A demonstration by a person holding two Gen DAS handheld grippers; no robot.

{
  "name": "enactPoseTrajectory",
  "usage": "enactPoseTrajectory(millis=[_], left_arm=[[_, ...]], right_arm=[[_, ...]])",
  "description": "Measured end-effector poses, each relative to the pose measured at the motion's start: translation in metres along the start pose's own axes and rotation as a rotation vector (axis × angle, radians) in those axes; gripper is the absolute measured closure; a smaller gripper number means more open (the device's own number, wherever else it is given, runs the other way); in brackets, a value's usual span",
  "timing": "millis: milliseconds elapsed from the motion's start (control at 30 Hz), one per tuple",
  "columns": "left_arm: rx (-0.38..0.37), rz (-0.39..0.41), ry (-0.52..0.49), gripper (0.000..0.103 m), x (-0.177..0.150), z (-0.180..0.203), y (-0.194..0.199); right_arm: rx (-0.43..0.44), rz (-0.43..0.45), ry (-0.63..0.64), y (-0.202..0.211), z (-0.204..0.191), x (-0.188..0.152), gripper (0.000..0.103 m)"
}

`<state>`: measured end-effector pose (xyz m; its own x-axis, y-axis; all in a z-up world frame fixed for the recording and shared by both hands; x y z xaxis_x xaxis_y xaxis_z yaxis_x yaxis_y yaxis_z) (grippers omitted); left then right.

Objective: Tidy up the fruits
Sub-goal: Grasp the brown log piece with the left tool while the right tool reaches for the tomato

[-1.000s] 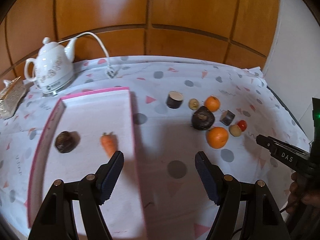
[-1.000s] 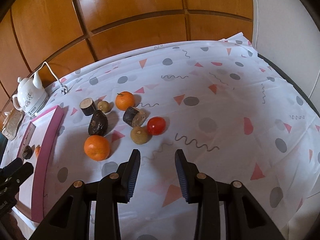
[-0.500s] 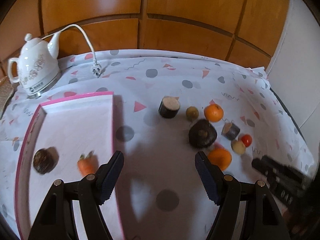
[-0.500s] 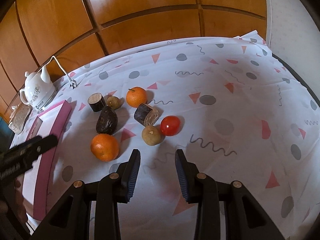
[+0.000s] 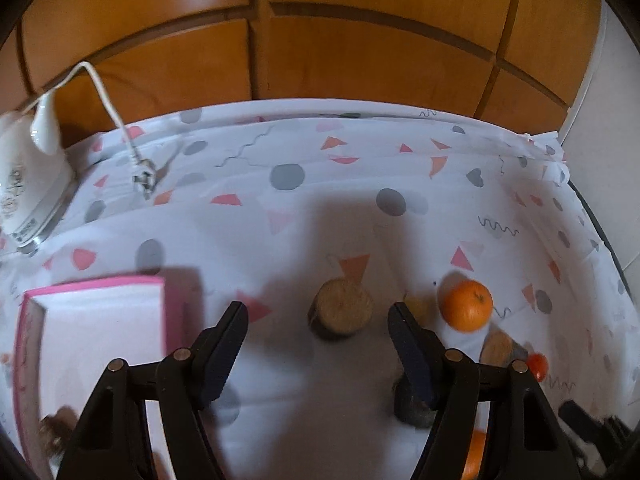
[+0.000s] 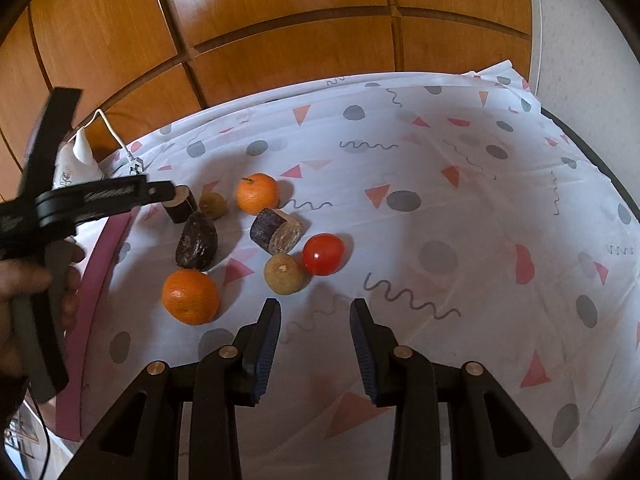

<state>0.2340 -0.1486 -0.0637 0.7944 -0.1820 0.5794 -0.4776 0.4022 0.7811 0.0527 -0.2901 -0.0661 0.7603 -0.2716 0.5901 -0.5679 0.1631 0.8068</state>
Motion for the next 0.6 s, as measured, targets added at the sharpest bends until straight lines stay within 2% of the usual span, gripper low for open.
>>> enactPoseTrajectory(millis=[67,100,133,167,200,233,300,600], left_arm=[[0.006,-0.004,-0.004,0.035,0.003,0.0,-0.009],[0.001,-0.011,0.002,0.049,0.003,-0.001,-0.013],[-0.04,-0.011,0.019,0.057,0.003,-0.001,-0.015],[-0.068,-0.004,0.029,0.063,0.003,-0.001,-0.015],[-0.075,0.004,0.028,0.073,0.003,0.0,-0.014],[-0.075,0.015,0.02,0.077,0.003,0.001,-0.011],[-0.084,0.026,0.012,0.082,0.0,0.001,-0.006],[-0.142,0.041,0.004,0.088,-0.016,-0.004,0.011]], right_arm=[[-0.003,-0.005,-0.005,-0.001,0.002,-0.001,0.067],[-0.004,-0.008,-0.006,-0.002,0.004,-0.001,0.067],[-0.003,-0.012,-0.009,-0.004,0.005,-0.001,0.067],[-0.002,-0.012,-0.011,-0.004,0.005,-0.001,0.067],[-0.003,-0.011,-0.012,-0.005,0.006,-0.001,0.067],[-0.005,-0.007,-0.016,-0.005,0.007,0.0,0.067],[0.005,0.001,-0.031,-0.005,0.008,0.002,0.067],[0.057,-0.023,-0.064,-0.025,-0.002,0.027,0.067]])
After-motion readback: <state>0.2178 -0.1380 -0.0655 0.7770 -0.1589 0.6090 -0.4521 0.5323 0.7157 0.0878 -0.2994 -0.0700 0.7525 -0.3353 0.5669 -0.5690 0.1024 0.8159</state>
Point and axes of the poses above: each gripper's, at about its wrist camera, not at the fingertips, and y roughly against the way its jaws point, z to its right, x to its top, the point moved 5 cm from there along -y, roughly the way its jaws point, and after that the axes turned 11 degrees about -x, right-handed, at the moved point
